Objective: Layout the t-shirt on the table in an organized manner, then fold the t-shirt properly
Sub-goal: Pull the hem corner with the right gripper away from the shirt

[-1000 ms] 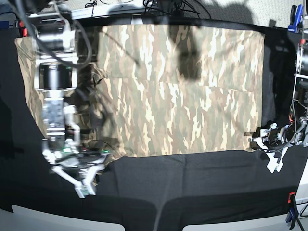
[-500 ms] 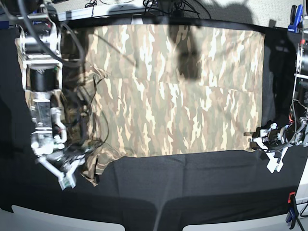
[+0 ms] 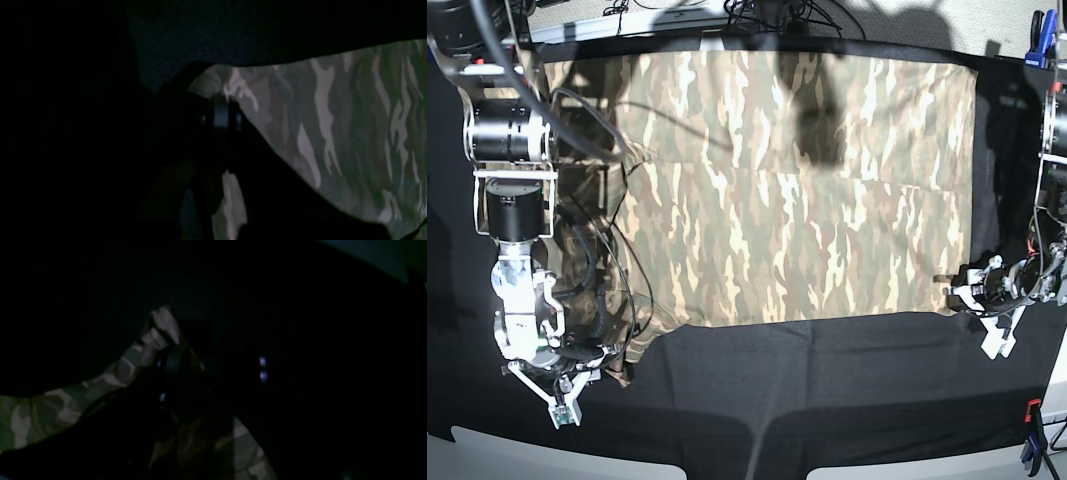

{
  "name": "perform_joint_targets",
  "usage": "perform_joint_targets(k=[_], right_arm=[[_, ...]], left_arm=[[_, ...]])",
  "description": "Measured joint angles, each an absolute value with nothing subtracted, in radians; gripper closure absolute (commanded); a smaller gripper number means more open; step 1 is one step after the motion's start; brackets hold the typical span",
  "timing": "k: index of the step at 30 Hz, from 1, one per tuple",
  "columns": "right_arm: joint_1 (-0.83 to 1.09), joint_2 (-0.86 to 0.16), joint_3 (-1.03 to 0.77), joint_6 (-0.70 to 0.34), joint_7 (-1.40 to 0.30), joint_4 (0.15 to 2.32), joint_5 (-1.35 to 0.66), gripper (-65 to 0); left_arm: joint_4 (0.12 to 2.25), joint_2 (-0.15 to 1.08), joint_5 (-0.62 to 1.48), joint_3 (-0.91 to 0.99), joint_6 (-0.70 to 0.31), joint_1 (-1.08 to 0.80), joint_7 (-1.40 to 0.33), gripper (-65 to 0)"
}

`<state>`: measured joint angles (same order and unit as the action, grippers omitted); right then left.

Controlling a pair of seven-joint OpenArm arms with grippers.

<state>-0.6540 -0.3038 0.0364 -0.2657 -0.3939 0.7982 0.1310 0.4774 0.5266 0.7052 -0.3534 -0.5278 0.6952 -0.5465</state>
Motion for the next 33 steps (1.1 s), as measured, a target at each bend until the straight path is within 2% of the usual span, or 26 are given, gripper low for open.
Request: perform_joint_targets(k=[9, 11, 14, 29, 30, 32, 33], right_arm=[[-0.663, -0.279, 0.036, -0.266, -0.279, 0.609, 0.209, -23.7], [-0.662, -0.272, 0.036, -0.265, -0.276, 0.588, 0.208, -16.7], [-0.662, -0.262, 0.036, -0.264, -0.278, 0.579, 0.209, 0.0], [-0.695, -0.224, 0.036, -0.270, -0.368, 0.591, 0.209, 0.0], [-0.695, -0.224, 0.036, -0.270, -0.367, 0.591, 0.209, -6.4], [-0.695, -0.224, 0.036, -0.270, -0.366, 0.591, 0.208, -23.3], [-0.695, -0.224, 0.036, -0.270, -0.368, 0.591, 0.210, -29.3]], left_arm=[[0.477, 0.527, 0.706, -0.353, -0.528, 0.696, -0.546, 0.0], [0.477, 0.527, 0.706, -0.353, -0.528, 0.696, -0.546, 0.0], [0.477, 0.527, 0.705, -0.353, -0.528, 0.696, -0.546, 0.0], [0.477, 0.527, 0.705, -0.353, -0.528, 0.696, -0.546, 0.0], [0.477, 0.527, 0.705, -0.353, -0.528, 0.696, -0.546, 0.0], [0.477, 0.527, 0.705, -0.353, -0.528, 0.696, -0.546, 0.0], [0.477, 0.527, 0.705, -0.353, -0.528, 0.696, -0.546, 0.0]])
